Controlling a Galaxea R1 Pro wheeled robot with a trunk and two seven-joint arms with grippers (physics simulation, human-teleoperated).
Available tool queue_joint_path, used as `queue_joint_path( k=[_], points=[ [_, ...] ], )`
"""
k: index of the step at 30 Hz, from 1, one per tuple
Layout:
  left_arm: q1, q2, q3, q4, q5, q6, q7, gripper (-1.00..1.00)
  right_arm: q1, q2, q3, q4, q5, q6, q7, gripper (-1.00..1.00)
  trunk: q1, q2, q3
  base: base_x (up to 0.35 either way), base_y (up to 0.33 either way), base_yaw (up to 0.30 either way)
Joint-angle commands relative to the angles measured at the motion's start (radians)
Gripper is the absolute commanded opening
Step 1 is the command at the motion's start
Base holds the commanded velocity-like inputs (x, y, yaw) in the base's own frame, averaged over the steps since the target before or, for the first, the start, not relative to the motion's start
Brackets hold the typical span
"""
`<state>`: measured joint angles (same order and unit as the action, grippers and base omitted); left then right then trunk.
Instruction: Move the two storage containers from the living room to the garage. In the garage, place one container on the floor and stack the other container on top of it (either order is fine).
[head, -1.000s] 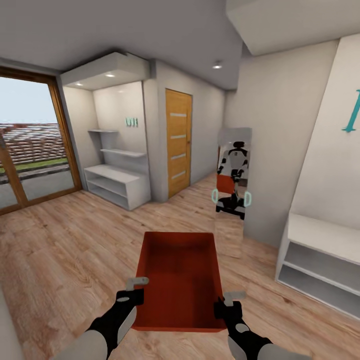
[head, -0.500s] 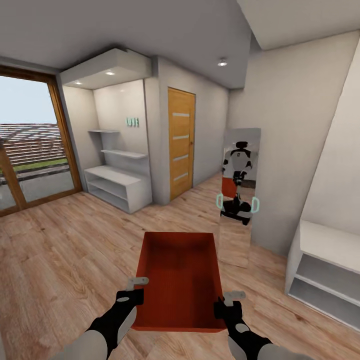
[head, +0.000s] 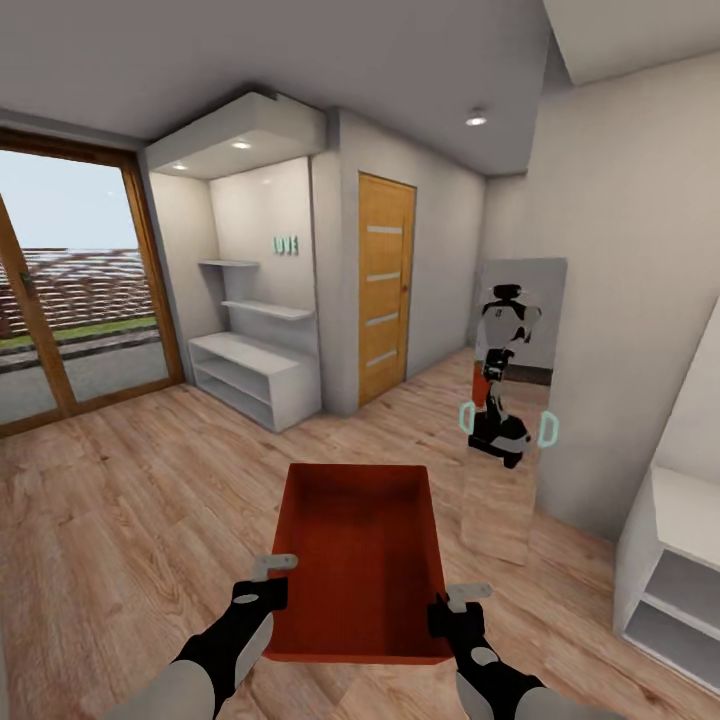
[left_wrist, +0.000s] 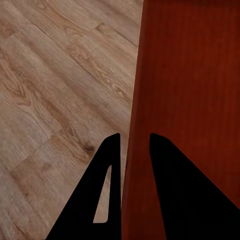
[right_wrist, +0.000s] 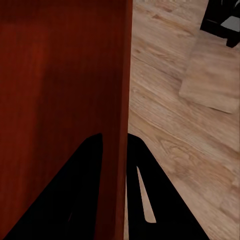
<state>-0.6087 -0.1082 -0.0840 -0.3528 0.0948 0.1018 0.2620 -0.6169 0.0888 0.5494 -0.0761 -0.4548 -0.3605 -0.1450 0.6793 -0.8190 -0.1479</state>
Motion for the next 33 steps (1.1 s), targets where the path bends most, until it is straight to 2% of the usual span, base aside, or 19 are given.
queue_joint_path(
  k=[1,26,33],
  points=[
    [0.0,0.001,-0.002,-0.003,-0.009,0.007,0.014,-1.0,-0.001,0.0,-0.02,0.002,-0.024,-0.008,-0.01,-1.0,0.001,-0.001,-0.001,0.321,0.0,0.0],
    [0.0,0.004,-0.005,0.0,-0.009,0.007,0.014,-1.0,-0.001,0.0,-0.02,0.005,-0.025,-0.008,-0.01,-1.0,0.001,-0.001,-0.001,0.321,0.0,0.0],
    [0.0,0.005,-0.005,0.0,-0.009,0.007,0.014,-1.0,-0.001,0.0,-0.02,0.005,-0.025,-0.008,-0.01,-1.0,0.001,-0.001,-0.001,0.321,0.0,0.203]
  ],
)
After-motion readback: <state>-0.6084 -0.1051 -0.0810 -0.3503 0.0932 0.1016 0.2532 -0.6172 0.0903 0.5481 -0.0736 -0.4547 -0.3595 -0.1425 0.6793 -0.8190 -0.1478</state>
